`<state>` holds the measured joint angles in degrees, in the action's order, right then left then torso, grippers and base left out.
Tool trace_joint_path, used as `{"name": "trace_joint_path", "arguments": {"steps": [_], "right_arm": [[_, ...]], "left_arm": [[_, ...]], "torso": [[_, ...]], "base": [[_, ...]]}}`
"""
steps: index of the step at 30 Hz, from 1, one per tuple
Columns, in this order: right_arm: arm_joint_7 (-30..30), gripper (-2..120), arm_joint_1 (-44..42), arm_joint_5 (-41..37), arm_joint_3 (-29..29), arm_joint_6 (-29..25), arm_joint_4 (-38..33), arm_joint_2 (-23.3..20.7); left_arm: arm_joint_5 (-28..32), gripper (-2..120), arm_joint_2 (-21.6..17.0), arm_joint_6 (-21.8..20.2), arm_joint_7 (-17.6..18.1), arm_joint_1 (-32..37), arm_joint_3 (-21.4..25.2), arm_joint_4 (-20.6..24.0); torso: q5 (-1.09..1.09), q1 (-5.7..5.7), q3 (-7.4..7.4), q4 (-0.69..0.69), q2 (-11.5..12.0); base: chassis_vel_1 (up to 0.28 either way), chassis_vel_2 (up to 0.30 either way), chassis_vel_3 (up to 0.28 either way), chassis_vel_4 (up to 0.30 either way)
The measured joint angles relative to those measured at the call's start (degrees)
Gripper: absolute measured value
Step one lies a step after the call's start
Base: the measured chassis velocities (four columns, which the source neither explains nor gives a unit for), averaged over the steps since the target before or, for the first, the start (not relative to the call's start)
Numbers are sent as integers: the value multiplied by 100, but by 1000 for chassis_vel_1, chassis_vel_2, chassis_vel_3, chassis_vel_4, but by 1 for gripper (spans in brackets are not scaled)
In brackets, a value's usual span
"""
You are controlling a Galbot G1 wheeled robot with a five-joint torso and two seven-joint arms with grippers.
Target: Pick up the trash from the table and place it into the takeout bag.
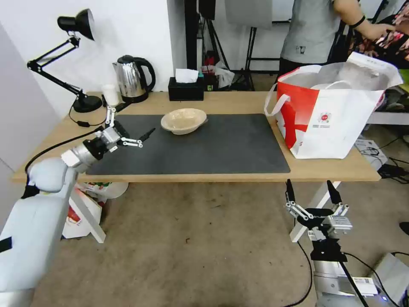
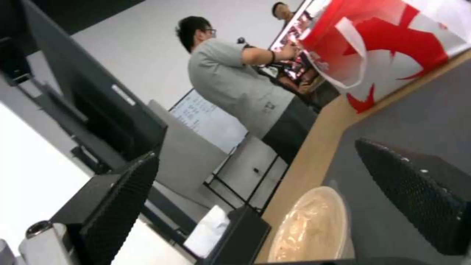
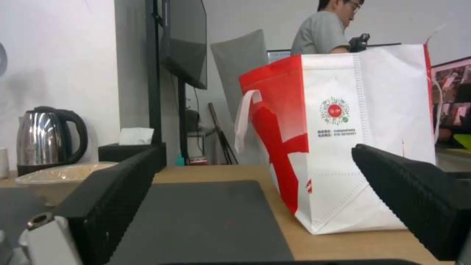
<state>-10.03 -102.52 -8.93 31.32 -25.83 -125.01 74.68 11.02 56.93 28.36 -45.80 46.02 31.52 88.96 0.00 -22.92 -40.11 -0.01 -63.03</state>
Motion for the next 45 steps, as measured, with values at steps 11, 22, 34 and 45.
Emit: {"name": "trace_joint_path", "arguments": {"steps": [11,22,34,45], "right_arm": [[0,100,0,0,0,0,0,0],[0,100,0,0,0,0,0,0],[0,100,0,0,0,0,0,0],[0,100,0,0,0,0,0,0]], "left_arm": [[-239,100,-96,123,-384,-300,-329,-480],[-620,100,97,293,-570,-601,-486,-1111],[-1032,100,170,460,-578,-972,-622,-1426],[-1113,100,193,465,-572,-1235,-821,-1516]], "torso": [[0,0,0,1,0],[0,0,0,2,0],[1,0,0,1,0],[0,0,0,1,0]], "base": [[0,0,0,0],[0,0,0,0],[0,0,0,0],[0,0,0,0]]}}
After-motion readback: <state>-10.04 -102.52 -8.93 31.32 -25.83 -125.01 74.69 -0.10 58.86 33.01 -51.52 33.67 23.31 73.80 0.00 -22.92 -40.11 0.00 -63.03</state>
